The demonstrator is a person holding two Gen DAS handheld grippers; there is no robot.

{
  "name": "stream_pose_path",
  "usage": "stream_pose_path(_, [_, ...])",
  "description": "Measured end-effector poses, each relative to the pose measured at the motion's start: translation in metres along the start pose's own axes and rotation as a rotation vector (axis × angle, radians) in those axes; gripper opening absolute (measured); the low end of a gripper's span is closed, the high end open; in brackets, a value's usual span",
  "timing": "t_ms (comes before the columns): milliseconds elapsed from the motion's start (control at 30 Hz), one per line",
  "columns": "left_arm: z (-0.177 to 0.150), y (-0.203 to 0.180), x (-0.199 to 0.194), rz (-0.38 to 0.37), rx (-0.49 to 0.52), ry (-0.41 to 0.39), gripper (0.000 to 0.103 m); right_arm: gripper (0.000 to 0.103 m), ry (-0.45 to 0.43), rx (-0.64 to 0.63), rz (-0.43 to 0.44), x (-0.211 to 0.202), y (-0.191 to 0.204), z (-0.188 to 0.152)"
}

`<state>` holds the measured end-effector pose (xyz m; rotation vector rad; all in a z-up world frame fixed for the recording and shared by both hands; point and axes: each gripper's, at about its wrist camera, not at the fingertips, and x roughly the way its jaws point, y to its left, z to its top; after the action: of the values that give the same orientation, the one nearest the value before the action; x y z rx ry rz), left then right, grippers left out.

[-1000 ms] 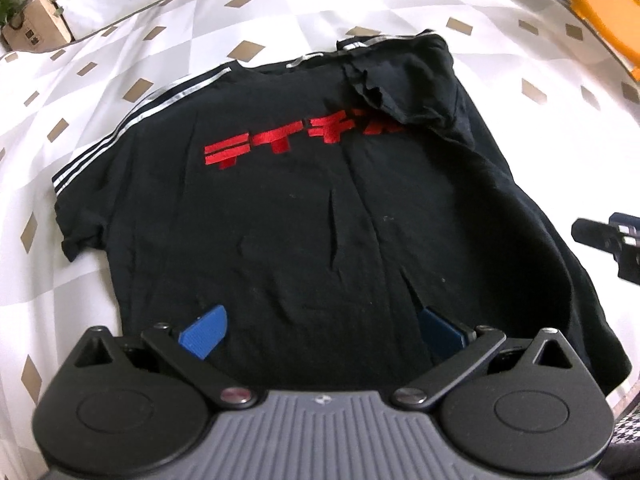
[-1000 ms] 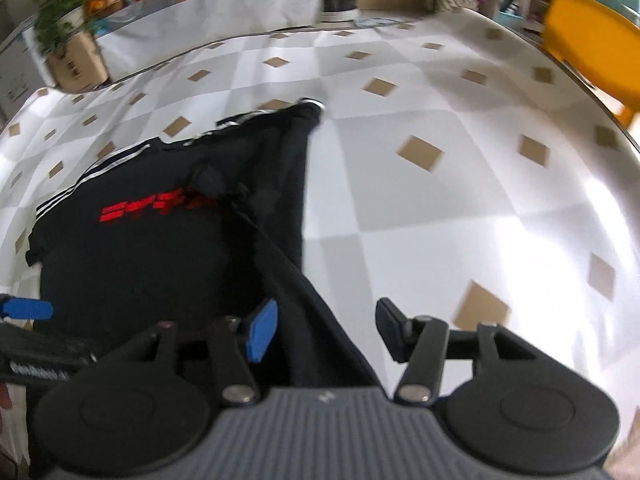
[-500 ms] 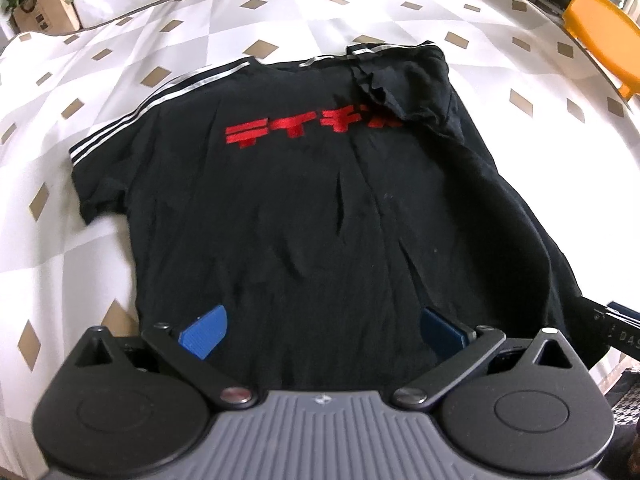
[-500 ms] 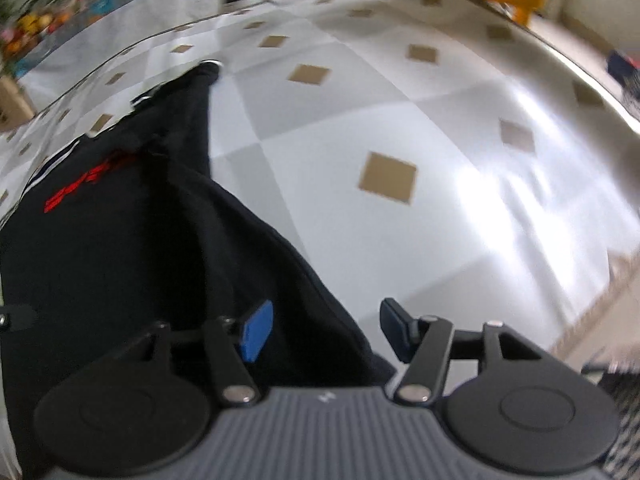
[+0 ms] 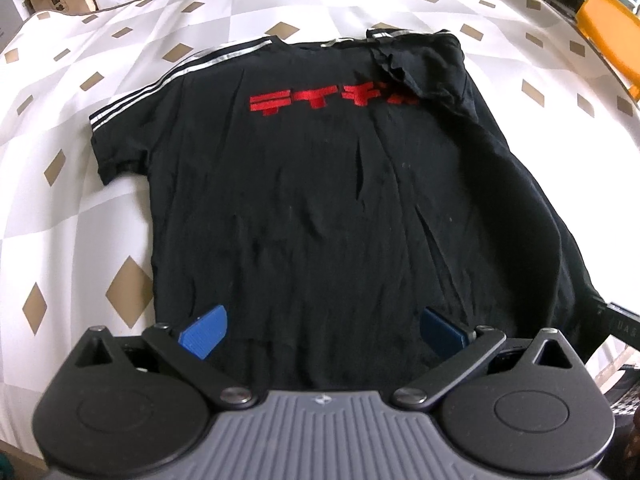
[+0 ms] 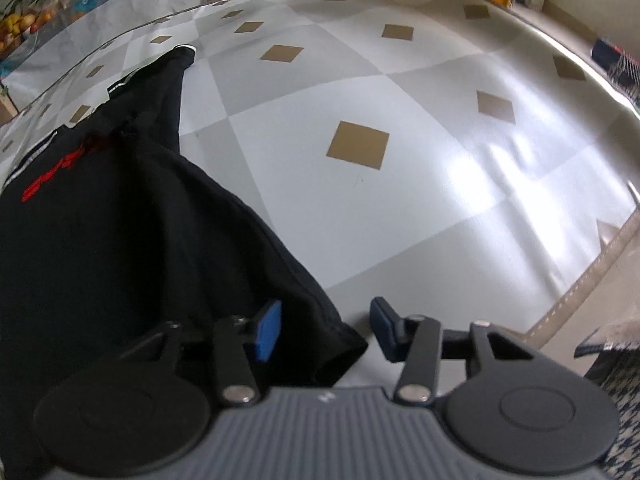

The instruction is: Fold clothes

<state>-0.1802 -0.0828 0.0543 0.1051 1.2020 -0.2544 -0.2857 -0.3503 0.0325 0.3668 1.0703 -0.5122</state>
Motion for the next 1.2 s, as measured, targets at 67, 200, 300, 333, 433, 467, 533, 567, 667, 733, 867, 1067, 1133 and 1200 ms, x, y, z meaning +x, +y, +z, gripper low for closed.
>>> stream_pose_path(67, [-0.003,-0.001,0.001,0.000,0.000,0.004,0.103,0.032,-0.004,-0.003,0.000,0.000,0.000,0.001])
stream_pose_path(200, [-0.008,-0.003,0.003,0.001,0.007,0.014,0.103,0.010,-0.005,-0.025,0.014,0.000,0.002,0.001])
stream_pose_path(300, [-0.014,-0.006,0.004,0.006,0.020,0.020,0.103,0.004,-0.021,-0.043,0.019,-0.005,0.007,-0.001])
stream_pose_path(333, [-0.016,-0.006,0.005,0.008,0.020,0.025,0.103,0.004,-0.031,-0.038,0.022,-0.007,0.008,-0.002])
stream_pose_path(433, [-0.022,-0.006,0.007,0.015,0.016,0.036,0.103,0.004,-0.069,-0.030,0.037,-0.019,0.009,-0.003])
stream_pose_path(467, [-0.024,-0.006,0.007,0.022,0.014,0.036,0.103,0.004,-0.081,-0.030,0.045,-0.023,0.010,-0.003])
stream_pose_path(533, [-0.028,-0.005,0.007,0.042,0.013,0.033,0.103,0.004,-0.106,-0.033,0.066,-0.034,0.012,-0.004])
stream_pose_path(567, [-0.030,-0.005,0.006,0.054,0.016,0.029,0.103,0.004,-0.120,-0.044,0.082,-0.041,0.014,-0.004])
stream_pose_path(667, [-0.038,-0.004,0.007,0.079,0.018,0.030,0.103,0.004,-0.167,-0.088,0.134,-0.061,0.023,-0.007])
stream_pose_path(733, [-0.042,-0.002,0.007,0.085,0.011,0.035,0.103,0.004,-0.194,-0.133,0.174,-0.074,0.031,-0.009])
stream_pose_path(867, [-0.049,0.002,0.006,0.103,-0.008,0.039,0.103,0.004,-0.227,-0.211,0.261,-0.096,0.046,-0.019])
stream_pose_path(1067, [-0.056,0.008,0.003,0.152,-0.031,0.036,0.103,0.004,-0.225,-0.356,0.344,-0.111,0.074,-0.039])
stream_pose_path(1133, [-0.058,0.011,0.003,0.166,-0.042,0.039,0.103,0.004,-0.213,-0.400,0.364,-0.111,0.085,-0.048])
stream_pose_path(1200, [-0.061,0.013,0.003,0.180,-0.052,0.042,0.103,0.004,-0.191,-0.459,0.383,-0.109,0.097,-0.059])
